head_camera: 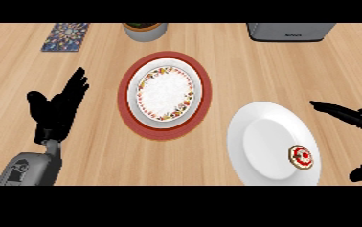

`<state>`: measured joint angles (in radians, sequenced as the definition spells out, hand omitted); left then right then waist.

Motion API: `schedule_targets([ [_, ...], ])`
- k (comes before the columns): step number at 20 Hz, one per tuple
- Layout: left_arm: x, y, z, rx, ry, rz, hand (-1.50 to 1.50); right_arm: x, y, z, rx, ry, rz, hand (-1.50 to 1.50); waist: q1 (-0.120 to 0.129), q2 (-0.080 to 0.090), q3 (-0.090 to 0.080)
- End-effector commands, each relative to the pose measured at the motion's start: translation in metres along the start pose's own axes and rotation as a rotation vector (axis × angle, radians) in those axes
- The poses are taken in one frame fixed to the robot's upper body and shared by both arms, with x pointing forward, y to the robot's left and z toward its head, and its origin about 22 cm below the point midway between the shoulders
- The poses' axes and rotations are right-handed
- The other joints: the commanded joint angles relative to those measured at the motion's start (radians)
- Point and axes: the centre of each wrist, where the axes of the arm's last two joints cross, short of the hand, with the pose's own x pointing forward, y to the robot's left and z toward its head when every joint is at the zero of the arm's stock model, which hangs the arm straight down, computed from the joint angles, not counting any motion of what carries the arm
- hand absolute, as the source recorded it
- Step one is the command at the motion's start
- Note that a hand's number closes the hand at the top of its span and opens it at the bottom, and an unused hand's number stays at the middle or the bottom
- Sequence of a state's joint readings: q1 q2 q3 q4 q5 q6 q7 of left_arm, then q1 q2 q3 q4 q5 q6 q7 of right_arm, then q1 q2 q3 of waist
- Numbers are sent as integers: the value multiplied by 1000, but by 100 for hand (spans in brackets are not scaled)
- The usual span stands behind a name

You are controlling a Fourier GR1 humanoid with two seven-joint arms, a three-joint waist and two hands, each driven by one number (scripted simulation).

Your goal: Pick the cupcake from the plate and place it in the plate

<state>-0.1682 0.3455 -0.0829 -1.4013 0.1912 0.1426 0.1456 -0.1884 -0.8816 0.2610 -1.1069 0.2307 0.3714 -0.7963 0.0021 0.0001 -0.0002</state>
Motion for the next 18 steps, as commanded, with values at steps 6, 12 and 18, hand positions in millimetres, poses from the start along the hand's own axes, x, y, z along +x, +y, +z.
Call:
schedule_targets([
  [6,0,10,4,-2,-15,3,0,4,32,-15,158,59,173,-150,1,-1,0],
  [12,9,-8,-17,-8,-4,-3,0,11,12,-25,249,104,229,-150,-5,1,0],
  [18,-15,10,4,12,-12,4,0,16,50,-42,291,134,241,-150,-3,0,0],
])
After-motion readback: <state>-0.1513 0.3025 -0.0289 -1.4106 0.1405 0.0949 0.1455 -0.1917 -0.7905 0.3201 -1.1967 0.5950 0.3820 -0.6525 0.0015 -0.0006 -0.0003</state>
